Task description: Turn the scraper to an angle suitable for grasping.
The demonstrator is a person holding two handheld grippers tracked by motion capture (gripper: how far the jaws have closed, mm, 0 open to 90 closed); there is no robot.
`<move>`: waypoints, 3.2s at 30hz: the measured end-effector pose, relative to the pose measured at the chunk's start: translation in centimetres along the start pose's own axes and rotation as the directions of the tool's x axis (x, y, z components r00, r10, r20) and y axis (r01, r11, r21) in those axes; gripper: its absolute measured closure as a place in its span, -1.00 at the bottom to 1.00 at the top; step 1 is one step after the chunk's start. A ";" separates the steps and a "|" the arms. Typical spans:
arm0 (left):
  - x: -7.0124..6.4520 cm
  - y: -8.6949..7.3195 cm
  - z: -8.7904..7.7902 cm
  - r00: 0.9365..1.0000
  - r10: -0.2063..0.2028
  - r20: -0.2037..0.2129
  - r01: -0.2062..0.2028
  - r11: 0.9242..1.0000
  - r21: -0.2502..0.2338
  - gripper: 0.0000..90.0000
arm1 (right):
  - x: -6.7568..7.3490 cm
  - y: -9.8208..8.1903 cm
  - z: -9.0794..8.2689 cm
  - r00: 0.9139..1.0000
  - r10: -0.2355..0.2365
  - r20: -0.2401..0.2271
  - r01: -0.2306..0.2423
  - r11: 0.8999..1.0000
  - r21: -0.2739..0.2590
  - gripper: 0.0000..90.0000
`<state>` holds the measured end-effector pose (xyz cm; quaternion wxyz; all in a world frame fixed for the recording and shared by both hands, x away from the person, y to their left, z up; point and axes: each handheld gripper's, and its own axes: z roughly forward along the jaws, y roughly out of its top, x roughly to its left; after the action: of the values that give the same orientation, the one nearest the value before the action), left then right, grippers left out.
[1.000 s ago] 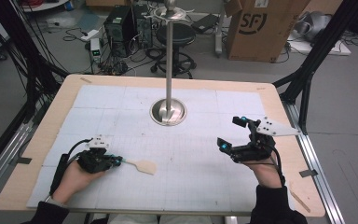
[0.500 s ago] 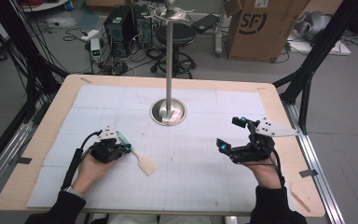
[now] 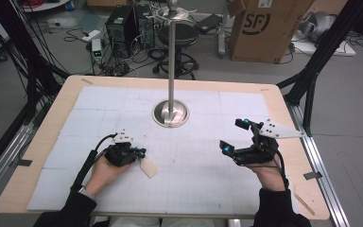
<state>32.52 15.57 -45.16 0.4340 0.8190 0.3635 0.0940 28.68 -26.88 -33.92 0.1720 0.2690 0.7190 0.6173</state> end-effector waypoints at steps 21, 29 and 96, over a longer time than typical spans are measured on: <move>-2.4 -2.4 -3.5 0.980 0.096 0.172 -0.115 0.988 0.105 1.00 | -0.3 -0.1 0.2 1.000 0.008 -0.009 -0.008 1.000 -0.001 -0.98; -3.4 -4.2 -6.0 0.969 0.166 0.181 -0.186 0.978 0.100 1.00 | -0.3 -0.1 0.3 1.000 0.009 -0.005 -0.009 1.000 -0.003 -0.98; -8.0 -2.3 -3.1 0.955 0.184 0.232 -0.224 0.961 0.160 0.99 | -0.5 -0.5 0.6 1.000 0.013 -0.005 -0.013 1.000 0.023 -0.98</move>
<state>24.13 12.91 -43.79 0.3807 0.8942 0.2350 0.0154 29.34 -26.73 -34.53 0.1631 0.2741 0.7248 0.6108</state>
